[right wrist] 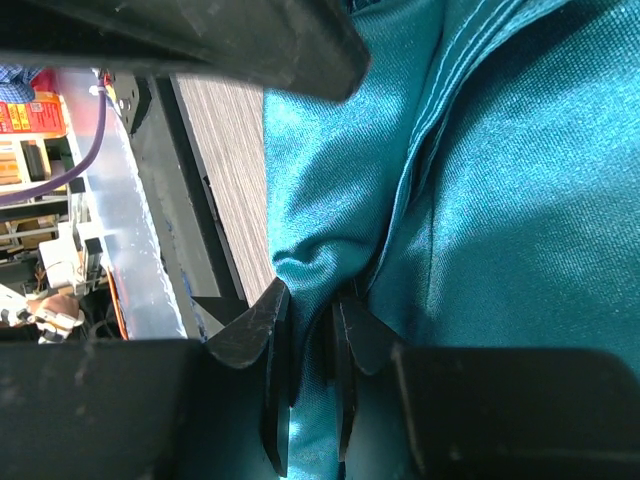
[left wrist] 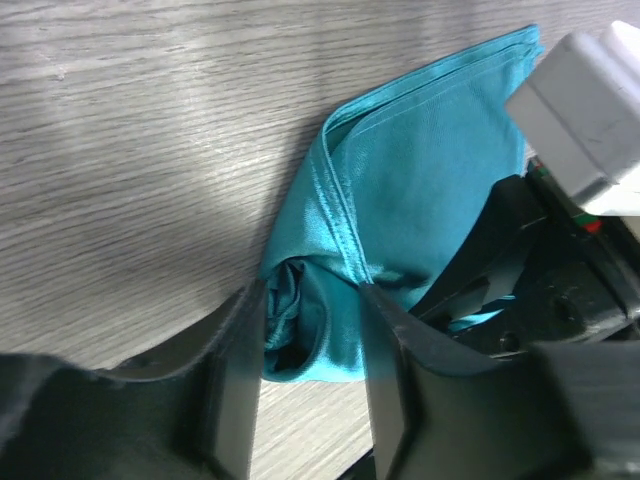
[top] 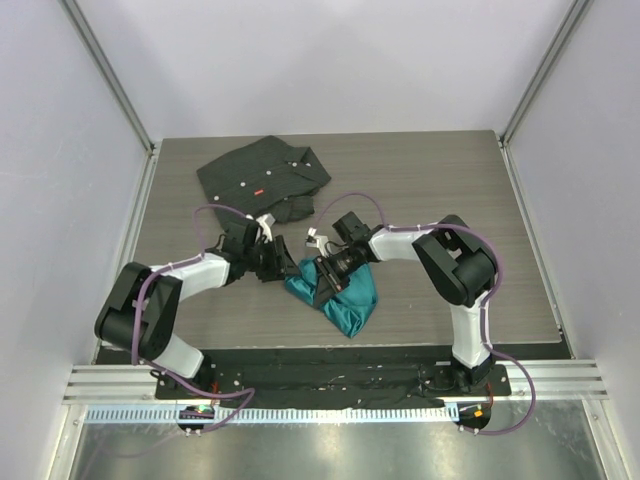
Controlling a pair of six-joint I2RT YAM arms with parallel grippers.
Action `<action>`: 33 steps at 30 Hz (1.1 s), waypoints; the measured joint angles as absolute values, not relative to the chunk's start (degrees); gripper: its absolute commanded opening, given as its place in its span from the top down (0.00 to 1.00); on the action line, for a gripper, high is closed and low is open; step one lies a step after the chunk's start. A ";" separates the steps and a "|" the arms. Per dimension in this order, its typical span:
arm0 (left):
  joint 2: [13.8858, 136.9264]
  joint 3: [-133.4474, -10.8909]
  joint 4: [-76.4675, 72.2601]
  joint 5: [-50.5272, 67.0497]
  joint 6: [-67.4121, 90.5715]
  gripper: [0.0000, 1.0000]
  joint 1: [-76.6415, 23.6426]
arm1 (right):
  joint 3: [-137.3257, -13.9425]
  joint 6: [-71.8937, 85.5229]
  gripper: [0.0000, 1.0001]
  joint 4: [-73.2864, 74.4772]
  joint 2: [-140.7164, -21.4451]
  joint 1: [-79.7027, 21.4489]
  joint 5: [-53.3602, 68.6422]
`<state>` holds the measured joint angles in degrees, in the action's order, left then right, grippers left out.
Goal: Fold the napkin, place the utensils inside, and roll it up
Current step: Roll the napkin with the utensil
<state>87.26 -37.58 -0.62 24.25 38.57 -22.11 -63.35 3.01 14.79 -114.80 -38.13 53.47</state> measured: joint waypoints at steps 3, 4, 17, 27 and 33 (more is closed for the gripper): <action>87.99 -37.58 -0.71 24.34 38.65 0.71 -22.28 | -63.35 3.22 0.83 14.76 -114.80 -38.13 53.34; 88.27 -37.58 -0.69 24.34 38.63 0.76 -22.31 | -63.35 3.33 0.82 14.79 -114.80 -38.13 53.30; 91.53 -40.47 1.13 25.26 38.92 1.00 -22.41 | -63.57 5.48 0.39 19.92 -108.73 -38.39 41.67; 94.65 -46.54 11.11 24.91 40.34 1.00 -22.44 | -64.40 2.17 0.34 21.93 -95.02 -51.11 6.68; 96.01 -48.99 14.90 24.93 40.32 1.00 -22.44 | -65.52 -2.28 0.36 20.75 -95.79 -63.96 -8.51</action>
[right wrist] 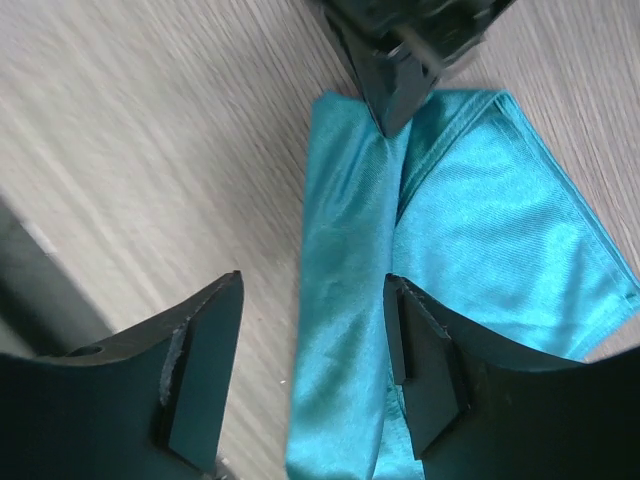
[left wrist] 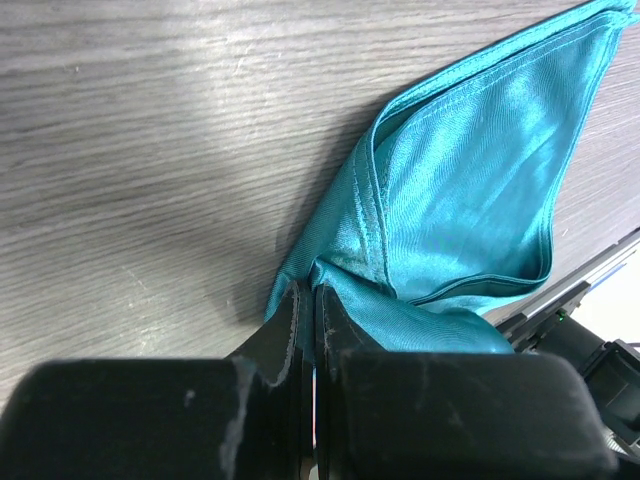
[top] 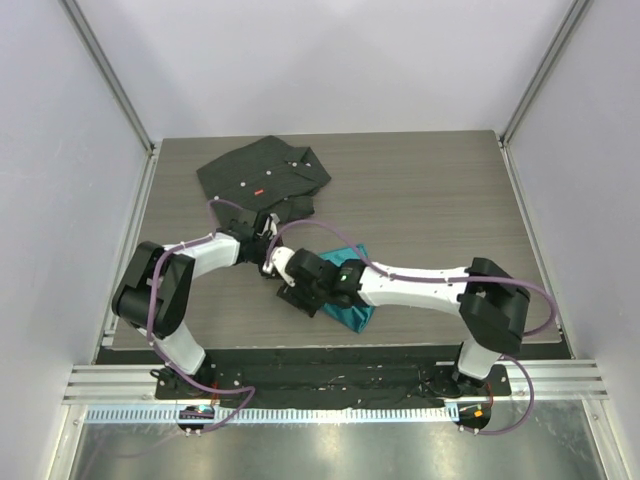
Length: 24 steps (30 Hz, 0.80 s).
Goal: Fold the napkin, place the utensils inside, and roll it up
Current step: Roll the napkin with the utensil
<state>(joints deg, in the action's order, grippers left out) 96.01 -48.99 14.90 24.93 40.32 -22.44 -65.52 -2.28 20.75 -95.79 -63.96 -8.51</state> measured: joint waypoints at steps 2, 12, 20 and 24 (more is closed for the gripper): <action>96.12 -49.28 15.68 24.93 40.32 1.00 -22.44 | -65.54 -3.49 0.37 20.75 -97.41 -65.36 -11.46; 96.27 -49.71 17.23 24.93 40.32 1.00 -22.44 | -65.54 -6.90 0.53 20.73 -102.21 -65.78 -15.57; 96.27 -49.74 17.50 24.93 40.32 1.00 -22.44 | -65.10 -7.18 0.54 19.90 -103.04 -65.78 -15.03; 96.27 -50.09 17.89 24.93 40.29 1.00 -22.44 | -64.58 -6.98 0.53 19.38 -103.77 -65.71 -14.39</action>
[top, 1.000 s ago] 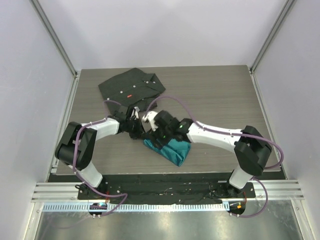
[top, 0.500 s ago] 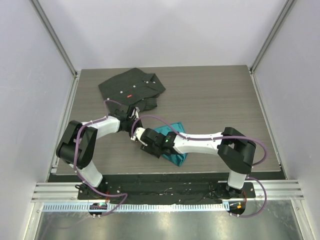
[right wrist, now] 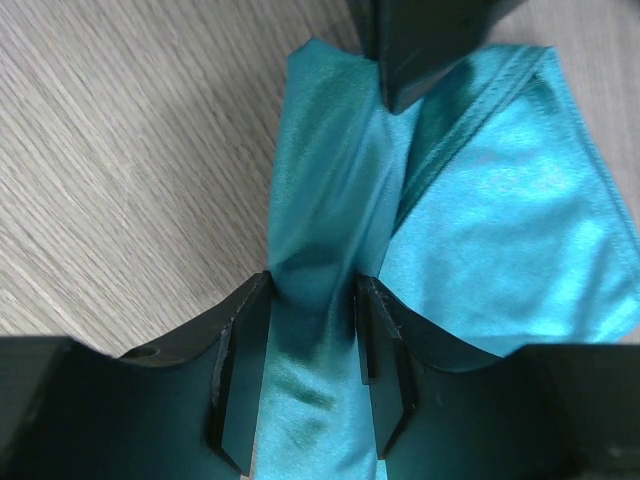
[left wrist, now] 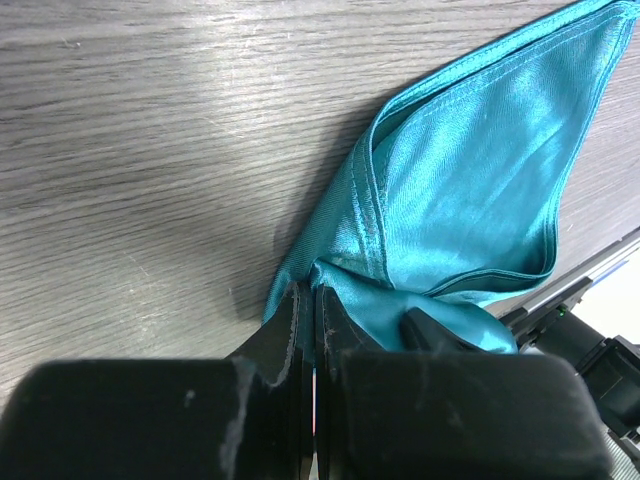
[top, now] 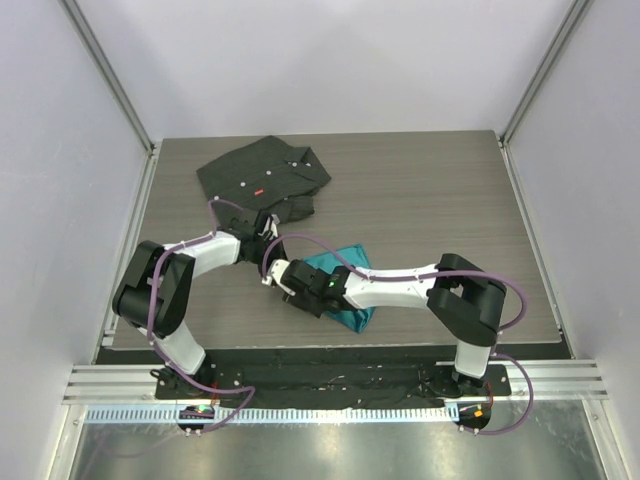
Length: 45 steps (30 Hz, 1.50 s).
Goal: Fold the napkin, place the utensils inside, and roll it up
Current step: Roll the napkin with the utensil
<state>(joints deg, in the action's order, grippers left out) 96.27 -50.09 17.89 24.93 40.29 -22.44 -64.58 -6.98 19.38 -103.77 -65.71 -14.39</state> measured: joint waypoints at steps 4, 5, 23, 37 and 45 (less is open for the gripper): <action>96.27 -50.35 18.15 24.95 40.27 1.00 -22.44 | -63.94 -6.50 0.59 18.74 -104.38 -64.82 -12.53; 96.27 -50.37 18.15 24.95 40.25 0.99 -22.44 | -63.92 -6.33 0.64 18.59 -104.42 -64.53 -11.94; 83.35 -44.45 16.38 19.25 40.10 0.28 -17.21 | -62.76 0.36 0.76 13.10 -106.15 -50.33 25.63; 79.55 -38.52 9.78 24.34 40.16 0.46 -17.56 | -59.94 5.89 0.78 5.23 -111.55 -45.15 48.40; 82.19 -37.80 6.70 27.49 40.58 0.55 -18.81 | -59.33 7.01 0.78 3.22 -112.99 -43.38 51.90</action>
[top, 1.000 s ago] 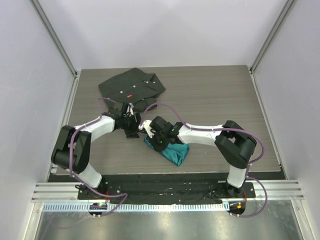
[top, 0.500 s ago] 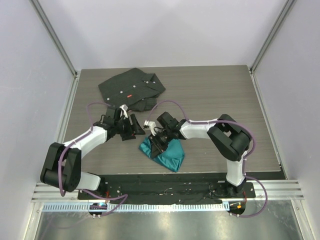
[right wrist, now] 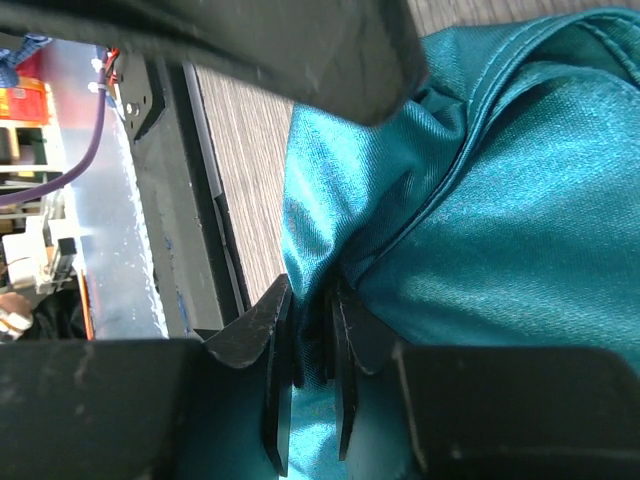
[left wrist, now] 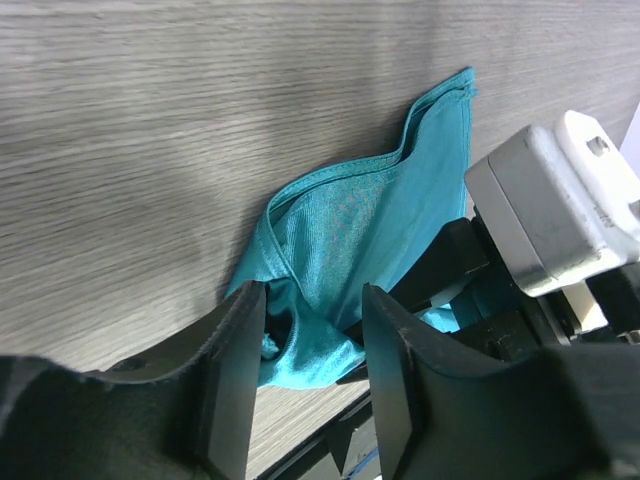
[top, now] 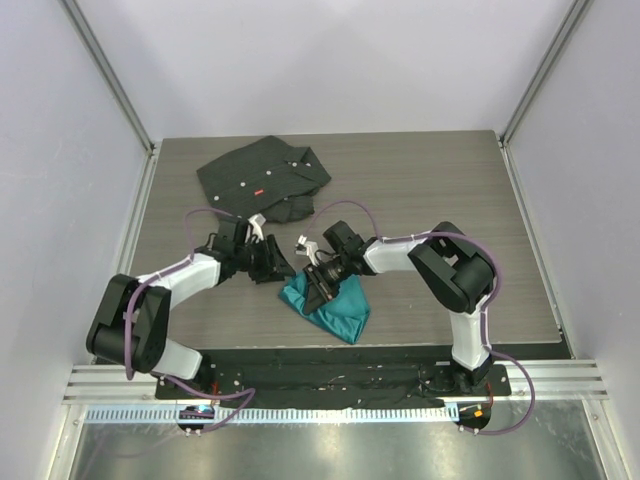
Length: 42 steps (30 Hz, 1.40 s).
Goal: Fold the napkin, place the utensils inside, and roll it up
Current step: Roll the napkin with the utensil
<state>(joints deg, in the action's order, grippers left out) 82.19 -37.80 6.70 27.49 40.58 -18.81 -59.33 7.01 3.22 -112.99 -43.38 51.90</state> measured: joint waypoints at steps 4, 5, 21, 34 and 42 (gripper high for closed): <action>83.83 -37.56 5.72 28.40 41.21 0.60 -19.49 | -59.33 7.60 0.79 2.63 -113.78 -42.83 53.28; 84.12 -37.41 5.61 28.60 41.45 0.60 -19.59 | -59.33 7.70 0.79 2.57 -113.91 -42.70 53.47; 87.57 -35.53 4.21 29.43 42.11 1.00 -20.58 | -59.31 7.90 0.77 2.28 -114.39 -41.87 54.08; 87.46 -34.52 3.73 28.08 44.45 1.00 -20.62 | -64.47 4.89 0.39 15.73 -110.74 -41.56 43.44; 87.33 -34.59 4.16 27.46 45.06 1.00 -20.64 | -63.90 3.25 0.35 21.19 -101.36 -42.85 25.30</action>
<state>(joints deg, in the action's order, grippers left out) 87.33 -34.59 4.16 27.46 45.06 -20.64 -63.90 3.25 21.19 -101.36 -42.85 25.30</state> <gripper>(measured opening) 0.014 0.644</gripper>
